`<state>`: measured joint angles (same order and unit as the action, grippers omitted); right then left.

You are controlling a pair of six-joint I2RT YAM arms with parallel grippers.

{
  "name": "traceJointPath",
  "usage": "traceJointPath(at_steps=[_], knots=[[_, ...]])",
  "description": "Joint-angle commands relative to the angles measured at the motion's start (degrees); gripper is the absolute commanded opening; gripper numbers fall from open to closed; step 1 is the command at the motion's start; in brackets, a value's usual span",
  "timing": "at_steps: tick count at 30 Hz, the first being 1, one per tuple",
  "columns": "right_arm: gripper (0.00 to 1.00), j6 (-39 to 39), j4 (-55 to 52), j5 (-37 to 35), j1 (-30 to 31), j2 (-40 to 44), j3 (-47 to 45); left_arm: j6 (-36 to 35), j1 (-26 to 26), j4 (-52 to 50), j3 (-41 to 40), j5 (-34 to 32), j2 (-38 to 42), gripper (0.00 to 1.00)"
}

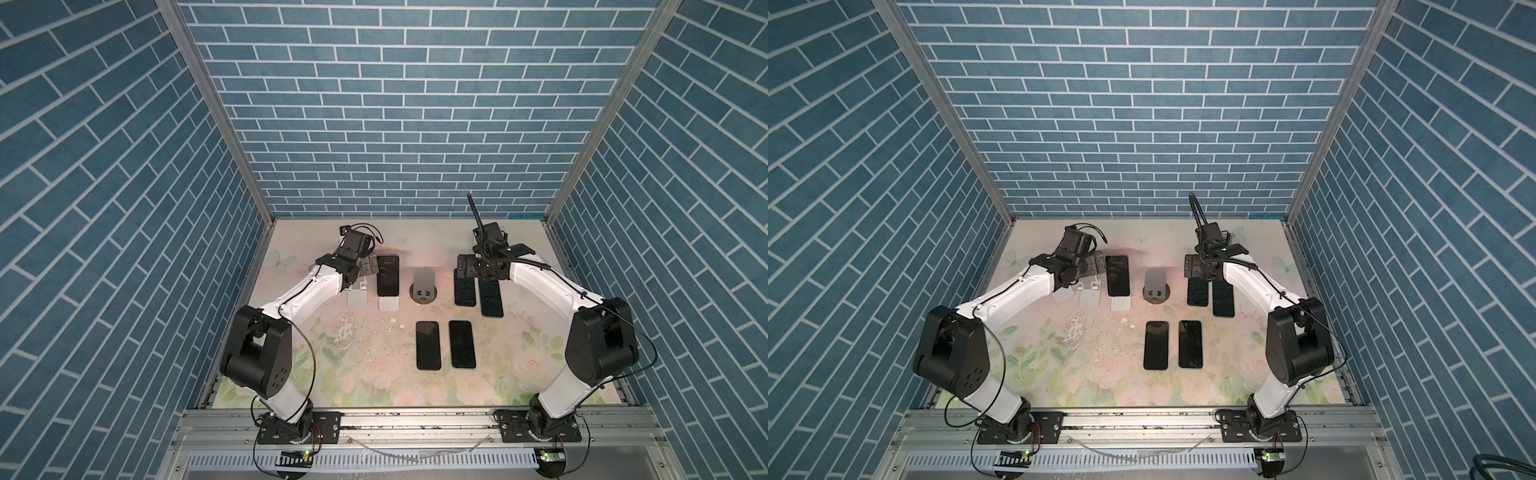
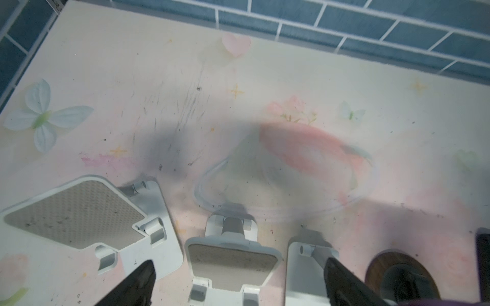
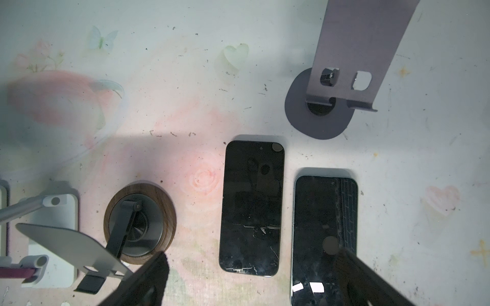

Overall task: Remove the phone from the phone stand
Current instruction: Place the phone stand at the center of the table, then remove the phone from the phone stand.

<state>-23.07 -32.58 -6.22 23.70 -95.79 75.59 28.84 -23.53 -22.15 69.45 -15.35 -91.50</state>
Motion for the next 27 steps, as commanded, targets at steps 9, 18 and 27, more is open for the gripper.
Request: traceJointPath(at_steps=[9,18,27], knots=[[0.99,0.75,-0.49,-0.8,-0.19,1.69,0.63,1.54,-3.76,0.26,-2.38,-0.11,6.92,1.0],[0.98,0.75,0.32,0.13,-0.15,3.28,-0.94,1.76,-8.32,-0.06,-1.22,0.15,7.01,1.0],[0.99,0.75,0.61,0.6,-0.15,3.15,-1.66,1.44,-11.92,-0.85,1.17,-0.46,3.4,1.0]])
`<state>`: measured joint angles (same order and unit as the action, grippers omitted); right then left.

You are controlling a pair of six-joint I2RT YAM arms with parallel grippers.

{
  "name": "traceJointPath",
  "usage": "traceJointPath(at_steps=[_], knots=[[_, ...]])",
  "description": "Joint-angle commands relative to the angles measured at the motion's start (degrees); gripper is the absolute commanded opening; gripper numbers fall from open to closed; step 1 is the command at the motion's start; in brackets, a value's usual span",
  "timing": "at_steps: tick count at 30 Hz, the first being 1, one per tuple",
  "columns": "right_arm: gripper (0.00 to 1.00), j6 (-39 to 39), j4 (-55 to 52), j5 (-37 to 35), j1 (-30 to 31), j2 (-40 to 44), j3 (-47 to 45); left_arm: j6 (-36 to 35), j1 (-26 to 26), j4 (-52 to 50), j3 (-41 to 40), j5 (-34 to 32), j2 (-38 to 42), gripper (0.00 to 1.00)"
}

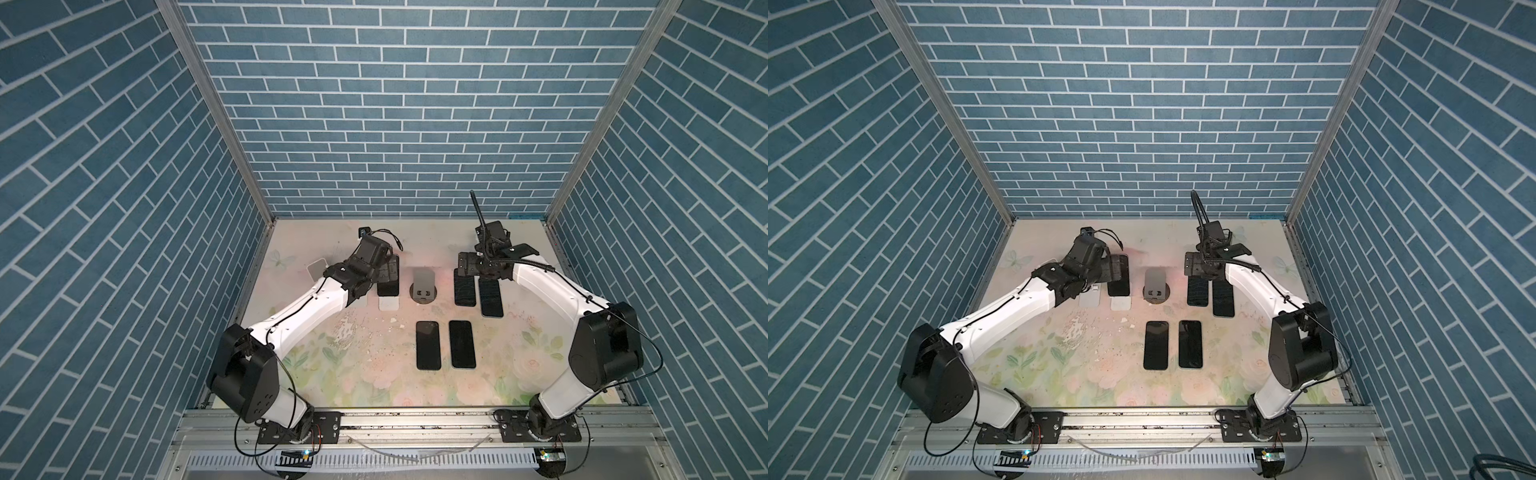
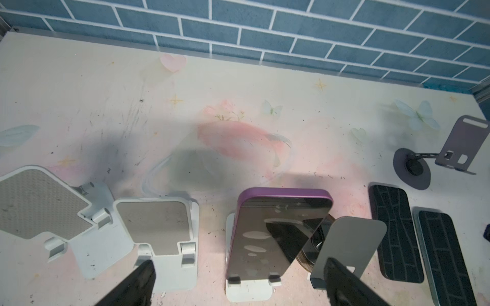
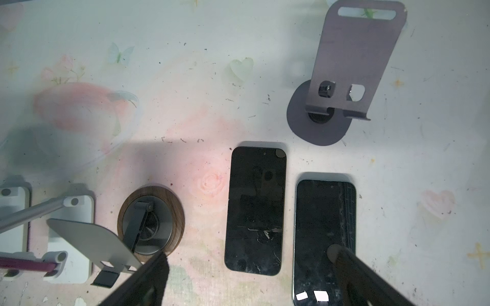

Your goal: Remove the phone from the phone stand

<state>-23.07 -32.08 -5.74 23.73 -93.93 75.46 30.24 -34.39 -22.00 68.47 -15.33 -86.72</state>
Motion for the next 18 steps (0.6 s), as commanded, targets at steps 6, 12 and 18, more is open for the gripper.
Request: traceJointPath(at_steps=[6,12,18], knots=[[0.98,1.1,0.09,-0.26,-0.19,1.29,-1.54,-0.83,-2.55,-1.72,3.66,-0.68,-3.27,1.0],[0.99,1.01,0.17,0.1,-0.24,0.6,-1.2,-1.72,-3.1,-2.85,5.68,-0.4,-5.57,1.0],[0.98,1.27,0.61,0.05,-0.17,0.2,-0.78,-2.63,-3.18,-4.01,7.85,-0.39,-8.02,1.0]])
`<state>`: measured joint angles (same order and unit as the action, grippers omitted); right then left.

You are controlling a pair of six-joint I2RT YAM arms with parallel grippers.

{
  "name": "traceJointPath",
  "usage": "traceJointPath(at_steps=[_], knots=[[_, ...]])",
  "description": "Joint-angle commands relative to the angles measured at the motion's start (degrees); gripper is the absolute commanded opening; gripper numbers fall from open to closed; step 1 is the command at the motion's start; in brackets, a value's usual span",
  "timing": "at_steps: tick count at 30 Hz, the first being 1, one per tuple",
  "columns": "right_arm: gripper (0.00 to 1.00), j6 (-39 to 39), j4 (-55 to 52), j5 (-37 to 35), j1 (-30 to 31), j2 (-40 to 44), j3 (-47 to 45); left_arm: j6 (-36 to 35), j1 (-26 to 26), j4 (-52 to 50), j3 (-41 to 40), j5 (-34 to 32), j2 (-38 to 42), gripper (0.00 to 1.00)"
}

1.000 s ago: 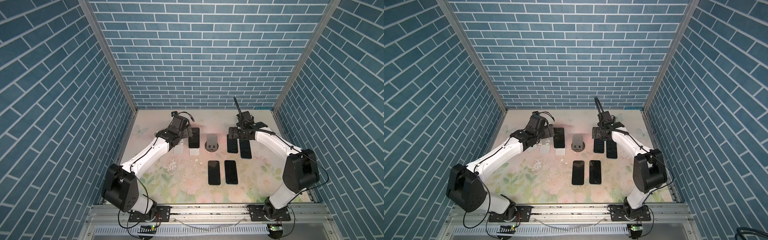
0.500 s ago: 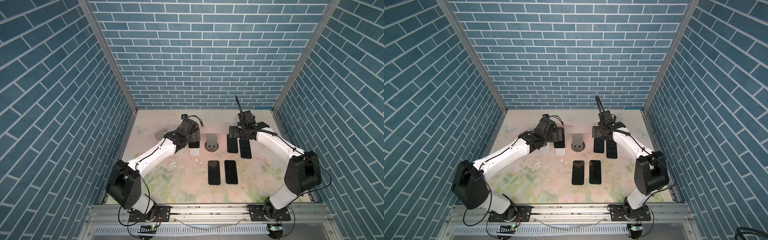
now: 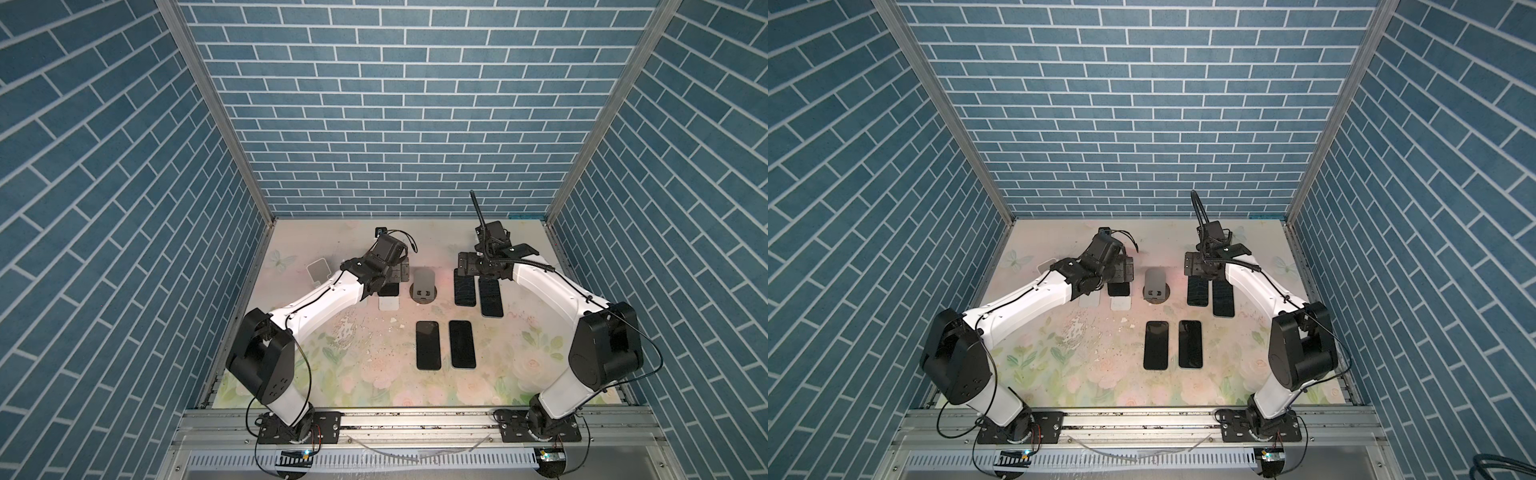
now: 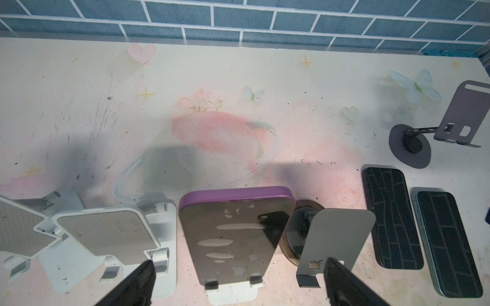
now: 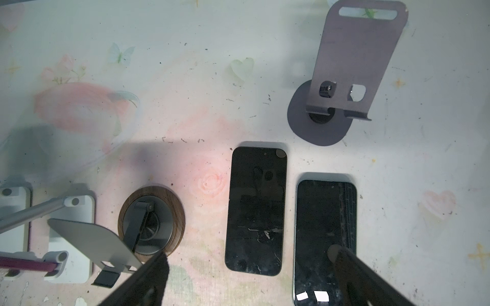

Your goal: Remove the phone from the phone stand

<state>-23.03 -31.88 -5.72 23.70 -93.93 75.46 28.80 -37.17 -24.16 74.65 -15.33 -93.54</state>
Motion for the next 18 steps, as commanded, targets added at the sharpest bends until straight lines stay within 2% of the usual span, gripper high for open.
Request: traceJointPath(at_steps=[1,13,18], knots=[[0.98,1.32,0.41,-0.02,-0.17,0.07,-0.64,-1.36,-0.36,-2.07,2.0,-0.48,-1.63,1.0],[0.99,1.76,-0.38,-0.08,-0.2,-2.09,1.17,-2.74,-0.36,-2.25,4.89,-2.15,-6.5,0.99],[0.98,1.76,-1.21,-0.02,-0.15,-3.09,2.23,-3.21,-0.41,-1.43,5.11,-2.51,-7.74,0.96]])
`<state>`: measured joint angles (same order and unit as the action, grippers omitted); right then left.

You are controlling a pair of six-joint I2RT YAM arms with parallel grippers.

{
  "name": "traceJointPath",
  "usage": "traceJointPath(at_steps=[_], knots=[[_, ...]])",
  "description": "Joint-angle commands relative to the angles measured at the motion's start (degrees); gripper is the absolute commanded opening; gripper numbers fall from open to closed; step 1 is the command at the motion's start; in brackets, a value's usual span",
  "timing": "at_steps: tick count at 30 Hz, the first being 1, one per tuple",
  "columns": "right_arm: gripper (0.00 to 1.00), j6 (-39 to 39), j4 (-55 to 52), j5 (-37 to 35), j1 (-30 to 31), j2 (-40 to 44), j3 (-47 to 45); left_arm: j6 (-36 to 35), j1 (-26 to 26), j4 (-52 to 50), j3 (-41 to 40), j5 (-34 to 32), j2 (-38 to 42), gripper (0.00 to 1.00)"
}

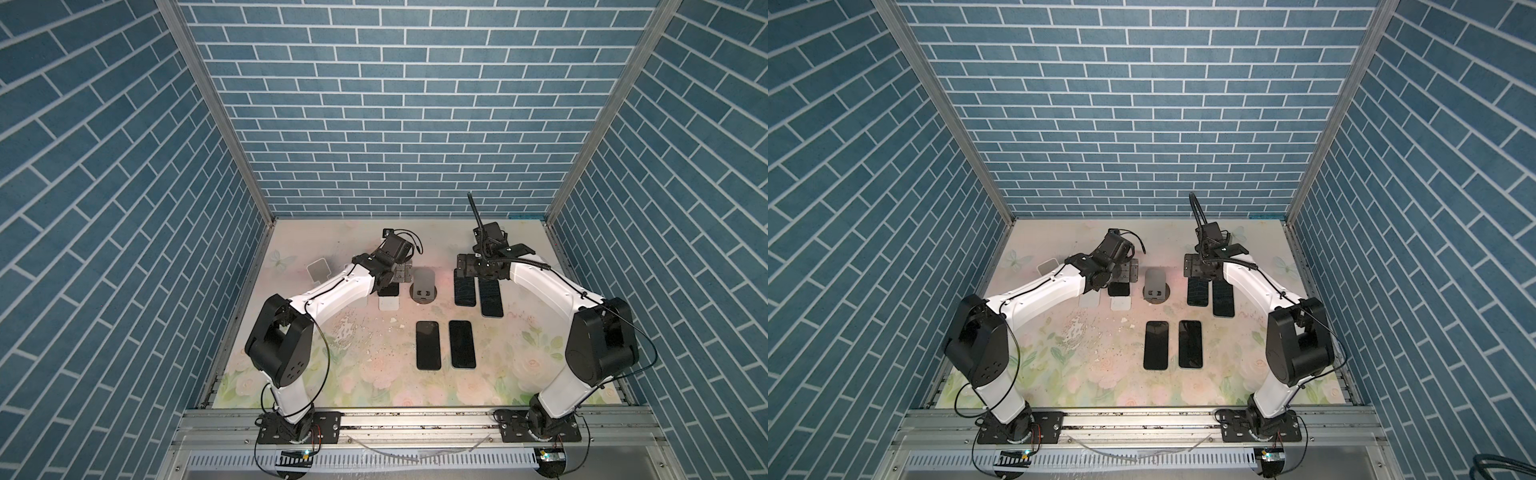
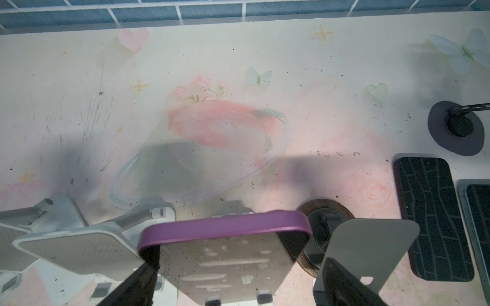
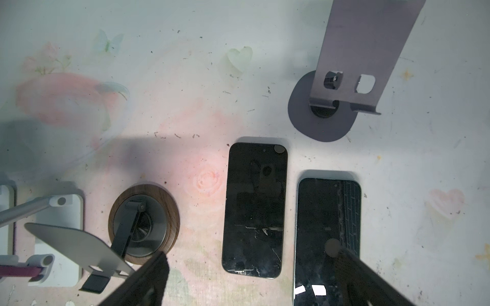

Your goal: Remove the phone from the phone stand

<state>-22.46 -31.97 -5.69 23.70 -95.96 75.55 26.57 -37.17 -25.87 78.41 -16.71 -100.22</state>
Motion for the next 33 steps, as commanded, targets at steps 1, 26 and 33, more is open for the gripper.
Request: traceJointPath(at_steps=[1,26,33], knots=[[0.99,1.19,-1.18,-0.04,-0.2,-1.22,2.23,-1.09,-0.36,0.46,1.45,-1.2,-1.28,0.95],[0.99,1.54,-2.27,-0.28,-0.15,-2.91,3.47,-2.22,-0.29,1.08,2.07,-4.03,-2.24,0.67],[0.98,1.63,-2.4,-0.32,-0.21,-2.83,3.44,-3.27,-0.37,1.7,1.61,-3.46,0.73,0.64]])
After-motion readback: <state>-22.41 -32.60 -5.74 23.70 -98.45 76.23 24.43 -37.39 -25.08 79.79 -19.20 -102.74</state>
